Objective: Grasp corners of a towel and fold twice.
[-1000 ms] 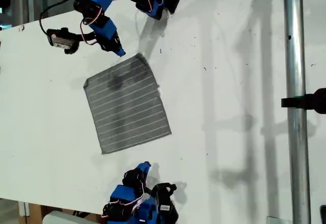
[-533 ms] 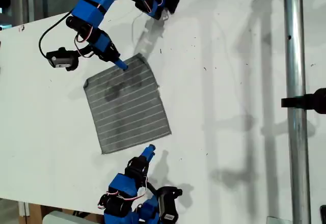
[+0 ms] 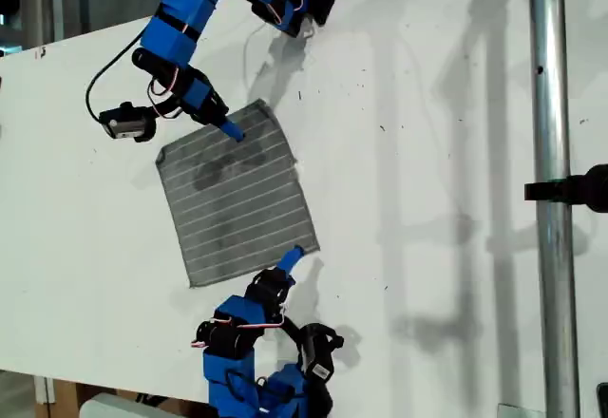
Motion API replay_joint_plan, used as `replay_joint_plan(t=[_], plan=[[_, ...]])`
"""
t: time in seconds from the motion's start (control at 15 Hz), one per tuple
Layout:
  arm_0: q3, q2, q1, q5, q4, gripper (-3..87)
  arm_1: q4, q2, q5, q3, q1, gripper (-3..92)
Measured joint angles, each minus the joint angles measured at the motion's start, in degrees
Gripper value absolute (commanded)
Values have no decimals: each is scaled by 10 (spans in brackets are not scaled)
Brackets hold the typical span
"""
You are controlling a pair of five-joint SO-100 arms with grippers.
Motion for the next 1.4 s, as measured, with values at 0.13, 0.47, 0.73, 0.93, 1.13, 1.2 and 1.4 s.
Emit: replay_joint_plan(t=[0.13, 0.47, 0.73, 0.93, 1.13, 1.2, 1.4], plan=[[0, -32, -4, -9, 0, 298, -54, -17, 0, 80, 4, 300], [0, -43, -17, -20, 0, 302, -184, -68, -26, 196, 46, 292], [0, -44, -33, -24, 2, 302, -224, -169, -44, 179, 62, 62], [0, -47, -47, -24, 2, 300, -230, -186, -50, 154, 47, -2], [-11, -80, -54, -23, 2, 300, -229, -188, -50, 151, 44, -2], [-32, -105, -55, -23, 2, 302, -229, -188, -50, 151, 42, -2], [-144, -232, -55, -11, 3, 308, -229, -188, -50, 151, 40, -2]])
